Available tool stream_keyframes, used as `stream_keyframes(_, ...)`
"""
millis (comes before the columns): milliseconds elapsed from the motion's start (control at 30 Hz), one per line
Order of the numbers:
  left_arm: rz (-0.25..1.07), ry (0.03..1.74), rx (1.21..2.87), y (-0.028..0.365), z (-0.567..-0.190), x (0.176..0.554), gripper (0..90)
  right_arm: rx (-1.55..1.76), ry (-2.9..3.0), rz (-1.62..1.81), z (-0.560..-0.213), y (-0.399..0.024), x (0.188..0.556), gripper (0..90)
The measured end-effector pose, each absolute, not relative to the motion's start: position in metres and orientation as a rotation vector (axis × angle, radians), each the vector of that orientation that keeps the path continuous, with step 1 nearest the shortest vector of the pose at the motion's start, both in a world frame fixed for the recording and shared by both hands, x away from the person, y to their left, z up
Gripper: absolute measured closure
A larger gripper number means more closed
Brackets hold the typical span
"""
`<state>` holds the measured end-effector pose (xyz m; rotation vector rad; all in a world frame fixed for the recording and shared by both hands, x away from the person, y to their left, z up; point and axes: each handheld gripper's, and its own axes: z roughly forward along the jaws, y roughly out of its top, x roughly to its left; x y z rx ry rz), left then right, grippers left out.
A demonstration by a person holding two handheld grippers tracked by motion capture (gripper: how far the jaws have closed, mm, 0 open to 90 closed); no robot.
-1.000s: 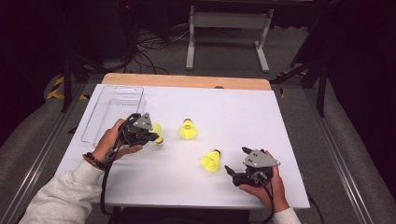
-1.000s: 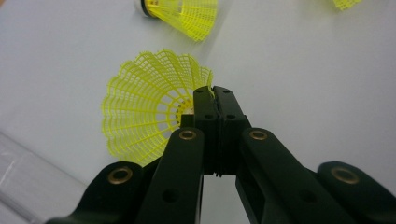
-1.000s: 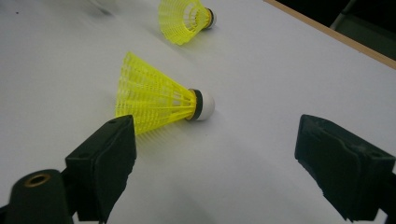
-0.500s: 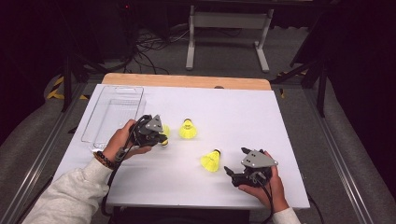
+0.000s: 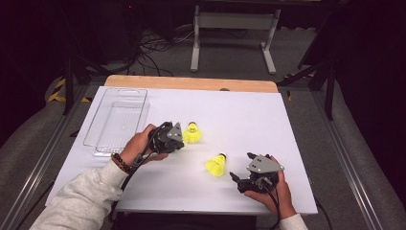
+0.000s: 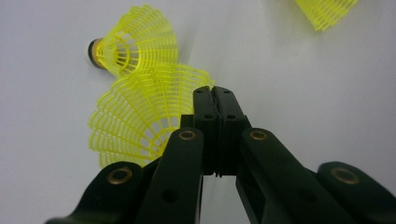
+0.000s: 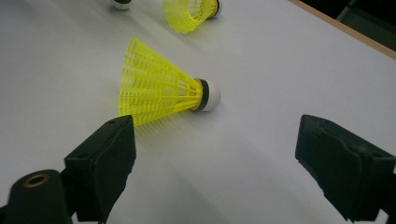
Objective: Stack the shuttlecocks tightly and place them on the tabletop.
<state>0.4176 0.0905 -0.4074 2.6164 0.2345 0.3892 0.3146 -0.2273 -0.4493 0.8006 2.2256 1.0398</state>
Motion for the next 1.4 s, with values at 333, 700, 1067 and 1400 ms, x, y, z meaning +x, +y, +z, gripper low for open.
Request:
stream_keyframes(333,0.444,0.239,2.692,0.113,-0.403,0.417,90.0,0.800,2.234,1.039,-0.450,-0.227,0.315,13.1)
stream_keyframes(700,0.400,0.165,2.662,0.094,-0.418,0.413,89.0,0.790,2.260,1.018,-0.452,-0.224,0.316,12.9)
stream_keyframes(1067,0.317,0.149,2.652,0.078,-0.433,0.412,88.1,0.788,2.273,1.017,-0.453,-0.223,0.315,12.6)
stream_keyframes(1400,0.288,0.146,2.635,0.072,-0.440,0.412,87.3,0.783,2.275,1.014,-0.453,-0.223,0.315,12.4)
